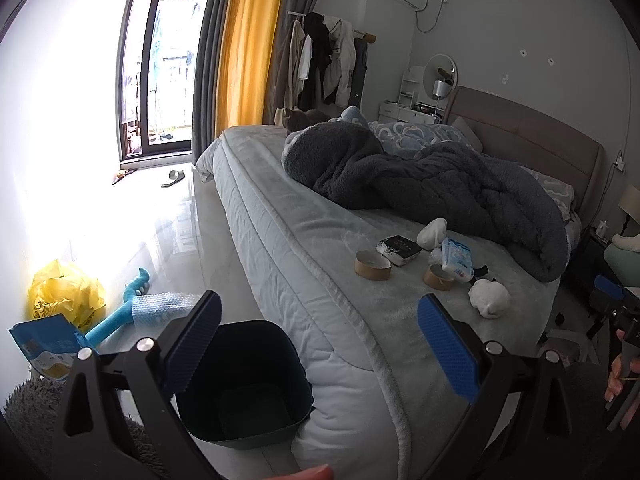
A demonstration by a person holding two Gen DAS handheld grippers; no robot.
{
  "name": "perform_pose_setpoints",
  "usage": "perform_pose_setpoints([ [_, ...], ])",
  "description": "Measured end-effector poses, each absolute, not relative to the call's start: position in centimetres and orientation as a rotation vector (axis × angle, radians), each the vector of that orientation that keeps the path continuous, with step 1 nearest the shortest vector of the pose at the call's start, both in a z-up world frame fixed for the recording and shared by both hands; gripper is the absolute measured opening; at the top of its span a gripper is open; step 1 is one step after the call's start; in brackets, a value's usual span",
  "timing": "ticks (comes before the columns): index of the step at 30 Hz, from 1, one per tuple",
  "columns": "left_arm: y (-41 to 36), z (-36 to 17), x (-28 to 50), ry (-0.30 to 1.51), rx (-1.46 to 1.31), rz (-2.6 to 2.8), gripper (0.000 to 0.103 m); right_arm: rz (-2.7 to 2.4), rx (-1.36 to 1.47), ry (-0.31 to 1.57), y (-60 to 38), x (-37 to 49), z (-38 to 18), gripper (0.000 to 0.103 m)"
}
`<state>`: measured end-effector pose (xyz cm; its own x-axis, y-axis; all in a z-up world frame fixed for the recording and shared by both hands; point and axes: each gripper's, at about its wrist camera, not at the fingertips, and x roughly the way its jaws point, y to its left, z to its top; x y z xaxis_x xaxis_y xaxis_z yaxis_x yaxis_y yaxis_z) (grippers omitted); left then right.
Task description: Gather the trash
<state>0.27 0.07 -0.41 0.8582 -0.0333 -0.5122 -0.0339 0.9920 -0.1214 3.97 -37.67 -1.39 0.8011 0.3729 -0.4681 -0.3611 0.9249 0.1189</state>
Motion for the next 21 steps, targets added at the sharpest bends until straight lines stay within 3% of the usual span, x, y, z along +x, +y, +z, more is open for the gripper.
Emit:
perform_pose_setpoints([
  [21, -0.03, -0.39, 0.20, 0.540, -0.129, -0.003, 0.100, 0.394, 0.025, 0.507, -37.68, 4.01, -1.39, 0.101],
])
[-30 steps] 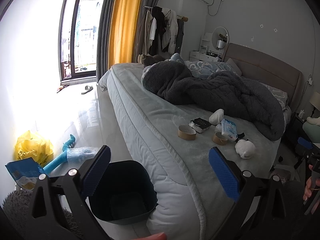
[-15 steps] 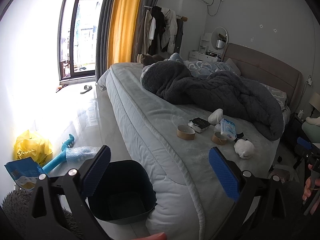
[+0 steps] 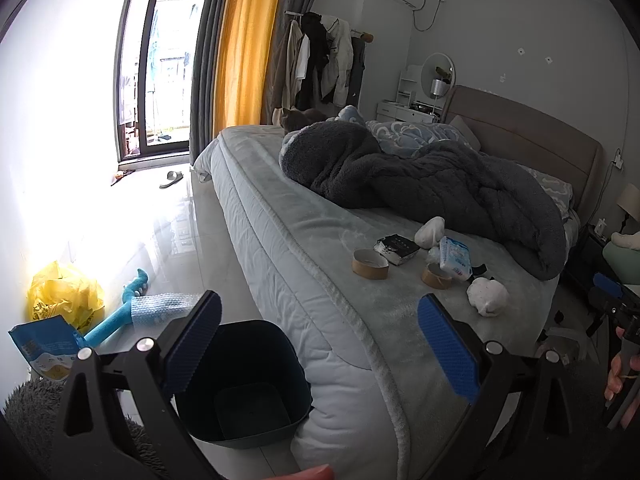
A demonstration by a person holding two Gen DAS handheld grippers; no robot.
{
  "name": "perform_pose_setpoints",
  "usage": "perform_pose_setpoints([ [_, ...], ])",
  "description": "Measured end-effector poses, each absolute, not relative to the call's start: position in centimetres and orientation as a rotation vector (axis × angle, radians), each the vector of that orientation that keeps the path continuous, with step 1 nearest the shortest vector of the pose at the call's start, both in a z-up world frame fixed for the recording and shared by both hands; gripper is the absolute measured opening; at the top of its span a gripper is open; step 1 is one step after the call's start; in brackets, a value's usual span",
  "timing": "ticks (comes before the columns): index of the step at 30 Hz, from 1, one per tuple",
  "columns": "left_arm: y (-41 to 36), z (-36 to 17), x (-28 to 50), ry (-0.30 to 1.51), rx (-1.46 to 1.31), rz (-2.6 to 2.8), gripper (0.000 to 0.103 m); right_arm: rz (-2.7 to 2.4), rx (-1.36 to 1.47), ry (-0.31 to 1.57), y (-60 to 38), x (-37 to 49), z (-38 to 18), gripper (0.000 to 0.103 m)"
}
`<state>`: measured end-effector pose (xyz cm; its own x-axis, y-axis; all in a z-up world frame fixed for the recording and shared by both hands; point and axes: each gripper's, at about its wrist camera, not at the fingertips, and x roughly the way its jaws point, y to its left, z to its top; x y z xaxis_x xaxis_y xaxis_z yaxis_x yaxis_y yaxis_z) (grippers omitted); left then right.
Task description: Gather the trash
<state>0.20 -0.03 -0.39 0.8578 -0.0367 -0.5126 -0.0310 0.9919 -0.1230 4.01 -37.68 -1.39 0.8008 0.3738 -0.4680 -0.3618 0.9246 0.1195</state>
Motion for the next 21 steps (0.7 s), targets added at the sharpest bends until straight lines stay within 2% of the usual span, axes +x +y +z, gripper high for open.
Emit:
perform_pose_setpoints([
  [21, -0.13, -0.41, 0.18, 0.541, -0.128, -0.003, 0.100, 0.396, 0.021, 0.506, -37.41, 3.97, -1.44, 0.101],
])
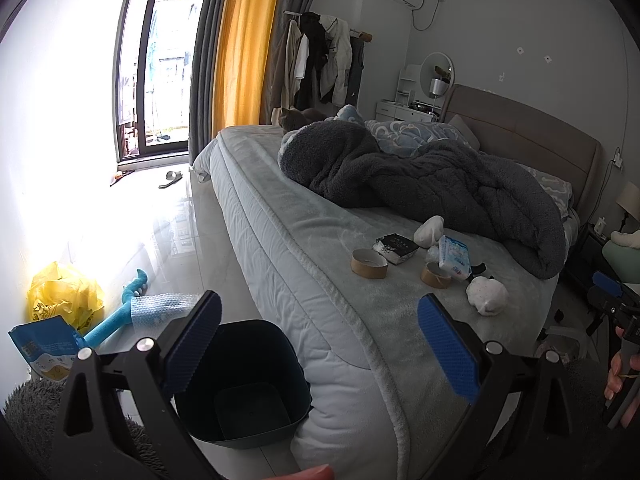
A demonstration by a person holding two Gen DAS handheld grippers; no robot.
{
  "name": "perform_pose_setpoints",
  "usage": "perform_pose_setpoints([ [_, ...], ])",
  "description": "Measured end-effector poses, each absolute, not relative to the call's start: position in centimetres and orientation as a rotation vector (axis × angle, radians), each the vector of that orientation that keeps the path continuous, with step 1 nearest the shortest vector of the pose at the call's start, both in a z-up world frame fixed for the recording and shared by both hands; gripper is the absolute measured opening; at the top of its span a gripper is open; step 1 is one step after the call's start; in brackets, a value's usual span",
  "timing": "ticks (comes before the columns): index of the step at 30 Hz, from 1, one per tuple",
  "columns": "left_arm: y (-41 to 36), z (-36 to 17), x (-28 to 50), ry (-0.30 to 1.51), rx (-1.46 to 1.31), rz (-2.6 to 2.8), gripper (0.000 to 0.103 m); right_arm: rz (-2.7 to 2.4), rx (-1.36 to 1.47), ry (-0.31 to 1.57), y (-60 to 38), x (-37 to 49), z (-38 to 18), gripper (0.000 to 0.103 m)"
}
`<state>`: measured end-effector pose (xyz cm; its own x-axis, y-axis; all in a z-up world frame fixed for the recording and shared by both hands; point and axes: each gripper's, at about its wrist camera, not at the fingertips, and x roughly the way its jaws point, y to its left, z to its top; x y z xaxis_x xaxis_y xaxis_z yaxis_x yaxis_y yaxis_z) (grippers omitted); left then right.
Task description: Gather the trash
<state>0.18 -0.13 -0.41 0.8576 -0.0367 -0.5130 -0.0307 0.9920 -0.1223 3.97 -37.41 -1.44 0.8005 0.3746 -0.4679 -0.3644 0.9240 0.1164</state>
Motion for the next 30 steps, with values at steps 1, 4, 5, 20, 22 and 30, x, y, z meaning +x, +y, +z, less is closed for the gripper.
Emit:
perform_pose_setpoints([
  [1, -0.2, -0.4, 0.2, 0.541, -0.127, -0.004, 0.100, 0.396, 0.020, 0.506, -37.5, 4.0, -1.5, 0.101],
  [4, -0.4, -0.5, 0.3, 0.541, -0.125, -0.007, 0.100, 0.396, 0.020, 0.506, -37.5, 4.0, -1.5, 0.101],
  [5, -0.4, -0.5, 0.3, 0.542, -0.125, -0.007, 0.100, 0.396, 0.021, 0.506, -37.4, 4.0, -1.4, 0.101],
  [20, -0.8, 0.2, -0.2, 0.526, -0.102, -0.029, 0.100, 0.347, 0.034, 0.564, -37.7, 4.9, -1.7, 0.101],
  [22, -0.9, 0.4, -0.2, 0.534, -0.100, -0.038, 0.100, 0.349, 0.045, 0.567, -37.8, 5.1, -1.5, 0.101],
  [30, -1.5, 0.7, 0.0, 0.545, -0.099, -0.088, 0.099, 0.411, 0.040, 0.591, -36.1, 6.3, -1.3, 0.100],
])
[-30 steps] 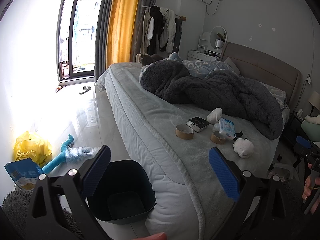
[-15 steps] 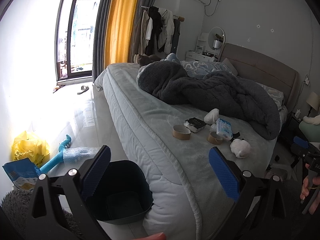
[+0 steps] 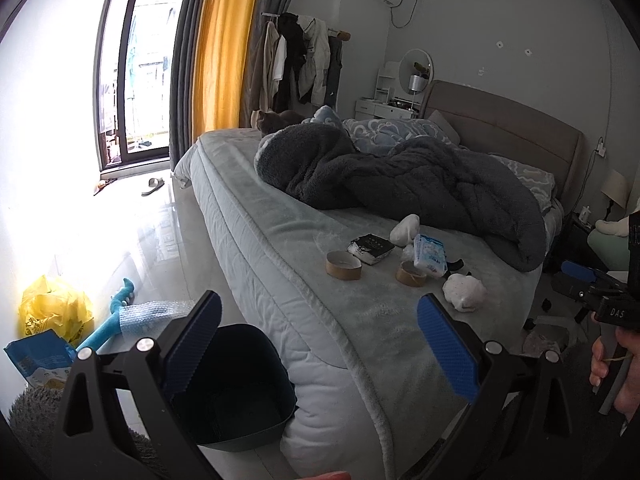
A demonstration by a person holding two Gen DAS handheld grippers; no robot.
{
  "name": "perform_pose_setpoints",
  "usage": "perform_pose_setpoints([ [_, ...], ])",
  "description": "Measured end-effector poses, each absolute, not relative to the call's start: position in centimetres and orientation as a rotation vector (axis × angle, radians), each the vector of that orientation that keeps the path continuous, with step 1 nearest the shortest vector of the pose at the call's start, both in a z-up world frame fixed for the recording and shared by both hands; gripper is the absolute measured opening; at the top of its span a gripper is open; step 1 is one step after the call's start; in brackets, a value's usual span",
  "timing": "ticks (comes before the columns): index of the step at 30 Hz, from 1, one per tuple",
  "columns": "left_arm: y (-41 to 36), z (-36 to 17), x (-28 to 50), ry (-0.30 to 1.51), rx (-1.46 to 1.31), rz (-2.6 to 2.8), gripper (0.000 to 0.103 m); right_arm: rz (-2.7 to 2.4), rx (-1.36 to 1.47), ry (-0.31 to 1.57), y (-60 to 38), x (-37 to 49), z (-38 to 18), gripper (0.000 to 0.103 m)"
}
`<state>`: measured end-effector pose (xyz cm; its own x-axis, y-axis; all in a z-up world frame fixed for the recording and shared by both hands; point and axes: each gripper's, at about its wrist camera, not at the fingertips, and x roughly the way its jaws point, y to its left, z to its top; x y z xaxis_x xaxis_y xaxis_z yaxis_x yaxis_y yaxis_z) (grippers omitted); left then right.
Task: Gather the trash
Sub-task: 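Grasp the cardboard tape core with the left gripper while the right grasps the white rolled sock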
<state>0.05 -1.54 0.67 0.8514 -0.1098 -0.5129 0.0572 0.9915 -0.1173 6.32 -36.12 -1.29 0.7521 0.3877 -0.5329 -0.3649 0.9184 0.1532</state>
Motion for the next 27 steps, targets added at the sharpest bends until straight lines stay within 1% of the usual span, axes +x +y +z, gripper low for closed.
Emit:
perform_pose_setpoints([
  [4, -2.3, 0.9, 0.9, 0.546, -0.041, -0.081, 0.099, 0.423, 0.048, 0.608, -35.5, 7.4, -1.8, 0.096],
  [9, -2.7, 1.0, 2.7, 0.559, -0.053, -0.176, 0.098, 0.423, 0.049, 0.625, -34.7, 8.8, -2.7, 0.092],
  [13, -3.1, 0.1, 4.3, 0.550, -0.019, -0.244, 0.098, 0.383, 0.027, 0.678, -33.9, 10.5, -4.4, 0.076],
  [14, -3.1, -0.2, 4.8, 0.558, -0.027, -0.256, 0.097, 0.379, 0.027, 0.688, -33.8, 10.9, -4.9, 0.075],
  [16, -2.9, -1.0, 6.0, 0.583, -0.063, -0.285, 0.095, 0.373, 0.024, 0.704, -33.5, 11.6, -5.7, 0.074],
  [18, -2.9, -1.3, 7.1, 0.596, -0.074, -0.306, 0.088, 0.366, 0.017, 0.723, -33.3, 12.3, -6.5, 0.073],
  [27, -3.6, -4.0, 12.6, 0.664, -0.091, -0.420, 0.087, 0.364, 0.031, 0.795, -33.9, 14.9, -9.8, 0.072],
])
